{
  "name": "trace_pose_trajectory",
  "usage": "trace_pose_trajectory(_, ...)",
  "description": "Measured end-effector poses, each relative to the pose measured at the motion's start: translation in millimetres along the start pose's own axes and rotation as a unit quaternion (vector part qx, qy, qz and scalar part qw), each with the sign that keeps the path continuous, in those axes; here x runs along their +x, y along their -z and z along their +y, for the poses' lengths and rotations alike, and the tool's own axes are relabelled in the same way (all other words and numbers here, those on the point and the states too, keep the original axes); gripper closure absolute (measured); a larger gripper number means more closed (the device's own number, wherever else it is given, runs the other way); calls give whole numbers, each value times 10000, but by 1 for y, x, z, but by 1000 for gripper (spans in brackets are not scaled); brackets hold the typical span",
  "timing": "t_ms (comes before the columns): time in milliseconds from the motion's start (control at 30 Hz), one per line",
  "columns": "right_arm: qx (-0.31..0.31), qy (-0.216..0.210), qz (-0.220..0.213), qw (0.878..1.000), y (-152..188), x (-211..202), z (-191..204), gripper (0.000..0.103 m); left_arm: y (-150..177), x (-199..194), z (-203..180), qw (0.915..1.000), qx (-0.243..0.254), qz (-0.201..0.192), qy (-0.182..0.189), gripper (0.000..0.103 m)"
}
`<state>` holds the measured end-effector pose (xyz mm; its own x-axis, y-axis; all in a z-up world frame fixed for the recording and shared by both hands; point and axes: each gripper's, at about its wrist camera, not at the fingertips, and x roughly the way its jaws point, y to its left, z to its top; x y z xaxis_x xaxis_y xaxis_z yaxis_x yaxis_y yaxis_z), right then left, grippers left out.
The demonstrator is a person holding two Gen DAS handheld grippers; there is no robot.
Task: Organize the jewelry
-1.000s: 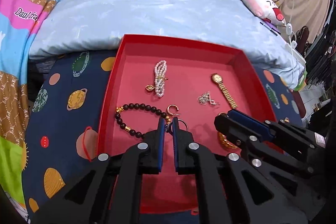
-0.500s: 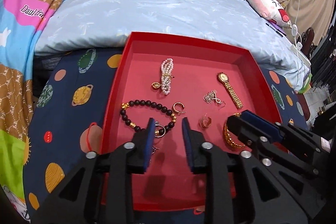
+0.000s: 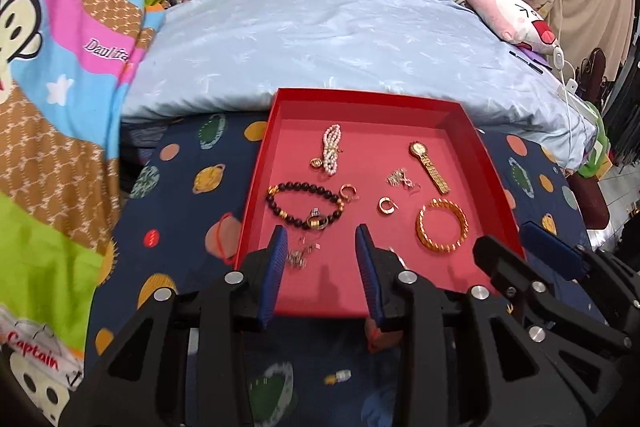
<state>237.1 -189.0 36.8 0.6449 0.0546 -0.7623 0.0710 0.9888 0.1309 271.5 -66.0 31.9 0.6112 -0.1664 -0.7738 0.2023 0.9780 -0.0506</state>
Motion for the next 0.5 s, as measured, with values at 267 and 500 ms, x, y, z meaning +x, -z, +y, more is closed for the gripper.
trace_pose_trajectory(267, 46, 192, -48, 9998, 30, -33, 1, 57, 26, -27, -9, 9999, 80, 65, -43, 69)
trace_pose_trajectory(500, 123, 280, 40, 9995, 59, -53, 1, 55, 55, -41, -9, 9998, 29, 218, -34, 69)
